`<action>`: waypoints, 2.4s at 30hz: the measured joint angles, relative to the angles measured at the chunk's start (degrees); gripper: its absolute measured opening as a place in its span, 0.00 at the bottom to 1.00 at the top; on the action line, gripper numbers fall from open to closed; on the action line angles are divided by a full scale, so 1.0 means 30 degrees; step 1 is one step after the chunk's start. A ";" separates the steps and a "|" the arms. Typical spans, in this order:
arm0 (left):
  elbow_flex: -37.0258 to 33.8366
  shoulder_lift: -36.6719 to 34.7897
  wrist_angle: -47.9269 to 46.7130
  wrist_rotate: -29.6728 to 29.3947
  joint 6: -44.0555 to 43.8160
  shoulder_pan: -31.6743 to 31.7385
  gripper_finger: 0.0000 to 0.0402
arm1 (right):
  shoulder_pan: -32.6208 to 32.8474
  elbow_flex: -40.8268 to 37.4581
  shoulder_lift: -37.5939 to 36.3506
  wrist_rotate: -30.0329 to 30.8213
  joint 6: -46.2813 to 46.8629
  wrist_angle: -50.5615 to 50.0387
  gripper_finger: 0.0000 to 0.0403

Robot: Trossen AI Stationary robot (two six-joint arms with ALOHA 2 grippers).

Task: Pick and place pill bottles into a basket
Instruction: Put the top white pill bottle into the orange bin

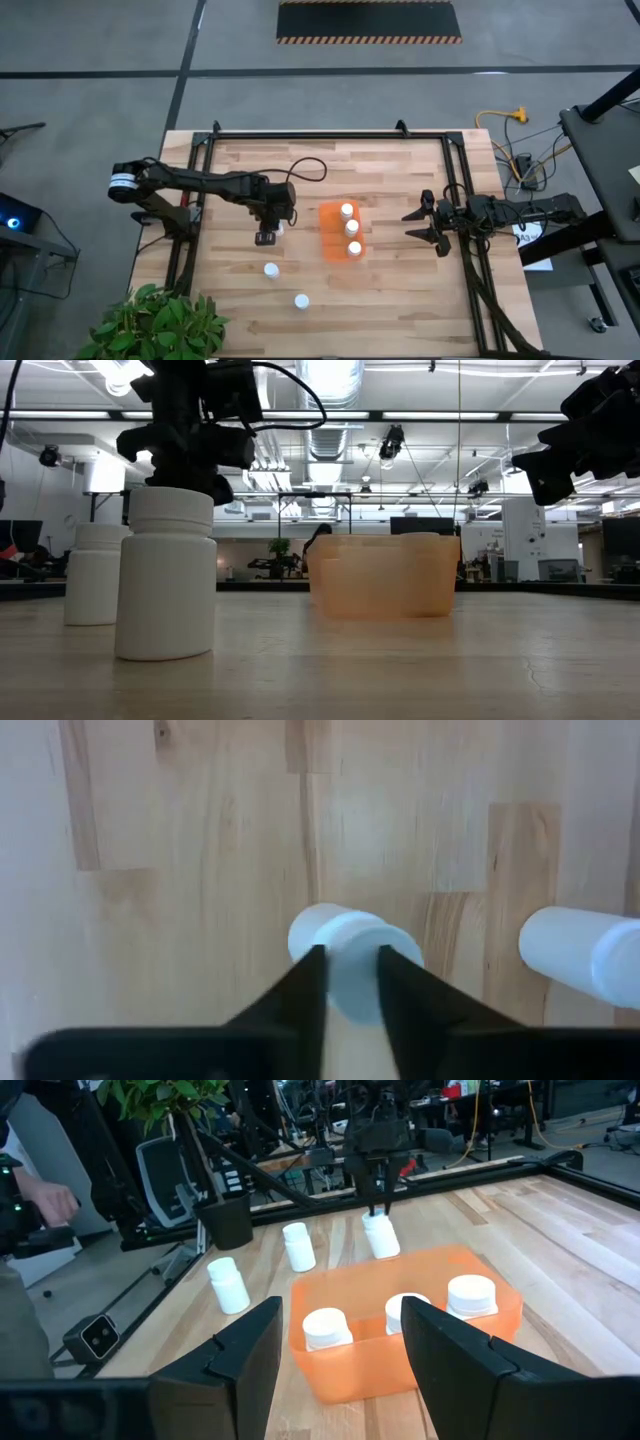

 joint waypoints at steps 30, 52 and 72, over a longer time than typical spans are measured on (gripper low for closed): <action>0.0829 0.0109 -0.0437 -0.0697 0.0009 0.0007 0.04 | 0.0001 -0.0003 0.0000 -0.0003 0.0000 0.0001 0.48; 0.1884 0.0087 -0.2285 0.1868 -0.1440 -0.0051 0.17 | 0.0002 -0.0006 0.0001 0.0000 0.0000 -0.0002 0.48; 0.2409 0.0088 -0.2224 0.0717 -0.4225 -0.0044 0.64 | -0.0006 0.0001 0.0000 0.0000 0.0000 0.0005 0.48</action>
